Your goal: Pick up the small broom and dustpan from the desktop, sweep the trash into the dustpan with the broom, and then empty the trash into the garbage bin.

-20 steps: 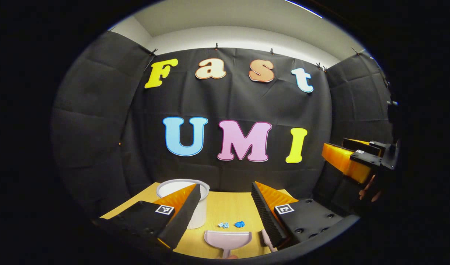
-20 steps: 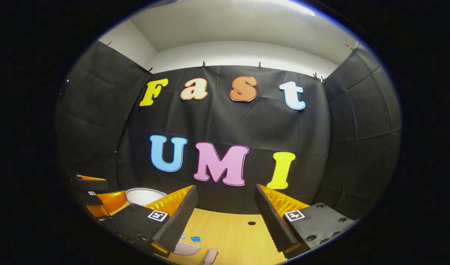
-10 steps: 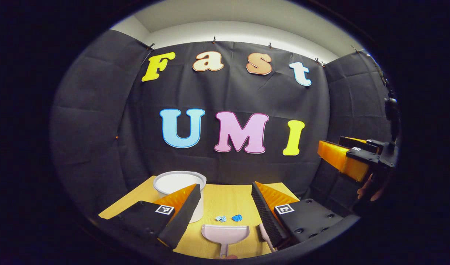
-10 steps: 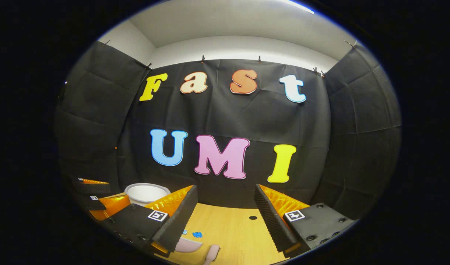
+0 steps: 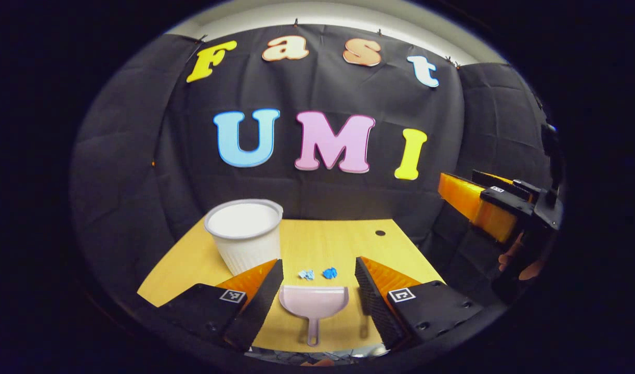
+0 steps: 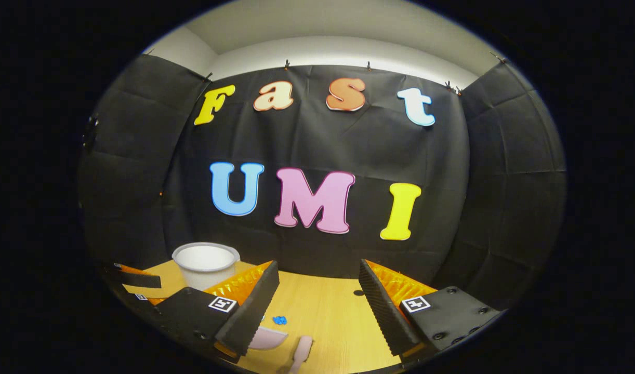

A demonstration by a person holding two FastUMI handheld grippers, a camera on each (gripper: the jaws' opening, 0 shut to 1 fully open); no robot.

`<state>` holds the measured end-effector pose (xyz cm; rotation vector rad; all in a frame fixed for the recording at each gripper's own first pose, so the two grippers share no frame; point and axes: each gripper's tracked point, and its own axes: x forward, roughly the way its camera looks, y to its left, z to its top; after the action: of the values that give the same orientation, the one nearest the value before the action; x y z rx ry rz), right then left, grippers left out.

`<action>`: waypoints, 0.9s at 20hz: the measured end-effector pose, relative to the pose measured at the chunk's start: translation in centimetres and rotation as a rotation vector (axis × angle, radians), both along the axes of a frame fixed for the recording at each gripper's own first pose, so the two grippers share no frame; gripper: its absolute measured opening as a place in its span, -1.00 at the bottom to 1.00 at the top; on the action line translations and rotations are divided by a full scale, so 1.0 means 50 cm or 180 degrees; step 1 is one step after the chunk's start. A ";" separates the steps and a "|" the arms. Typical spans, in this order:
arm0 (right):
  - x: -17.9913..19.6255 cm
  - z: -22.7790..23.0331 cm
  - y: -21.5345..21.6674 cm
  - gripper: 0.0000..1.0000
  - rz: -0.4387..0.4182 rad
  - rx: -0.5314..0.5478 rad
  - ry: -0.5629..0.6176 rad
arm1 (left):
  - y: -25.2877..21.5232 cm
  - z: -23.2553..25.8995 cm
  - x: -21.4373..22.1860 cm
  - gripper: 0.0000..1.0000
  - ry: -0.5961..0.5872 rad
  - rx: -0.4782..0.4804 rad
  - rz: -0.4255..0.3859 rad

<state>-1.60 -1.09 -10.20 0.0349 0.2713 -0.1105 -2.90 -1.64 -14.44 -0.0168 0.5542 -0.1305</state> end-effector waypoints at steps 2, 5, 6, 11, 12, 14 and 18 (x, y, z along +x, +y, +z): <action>0.004 -0.067 0.008 0.97 0.0028 0.0133 0.0285 | 0.002 -0.045 0.001 0.64 0.0269 0.0011 0.0060; 0.005 -0.198 0.023 0.97 0.0080 0.0428 0.0874 | 0.013 -0.132 -0.003 0.63 0.0845 0.0249 0.0147; -0.006 -0.252 0.024 0.98 0.0062 0.0567 0.1149 | 0.013 -0.162 -0.018 0.64 0.1145 0.0271 0.0163; -0.049 -0.452 0.045 0.99 0.0025 0.0902 0.2162 | 0.019 -0.303 -0.031 0.68 0.1969 0.0217 0.0220; -0.064 -0.481 0.045 0.99 0.0053 0.0926 0.2359 | 0.021 -0.321 -0.032 0.66 0.2094 0.0196 0.0213; -0.089 -0.538 0.048 0.77 0.0076 0.0977 0.2729 | 0.028 -0.354 -0.026 0.69 0.2332 0.0187 0.0241; -0.149 -0.620 0.048 0.96 0.0239 0.0960 0.3509 | 0.041 -0.425 -0.025 0.65 0.2769 0.0293 0.0264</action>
<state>-9.07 1.30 -41.20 0.2660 1.3888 -0.0020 -4.16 0.42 -35.70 -0.0060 1.4261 -0.0090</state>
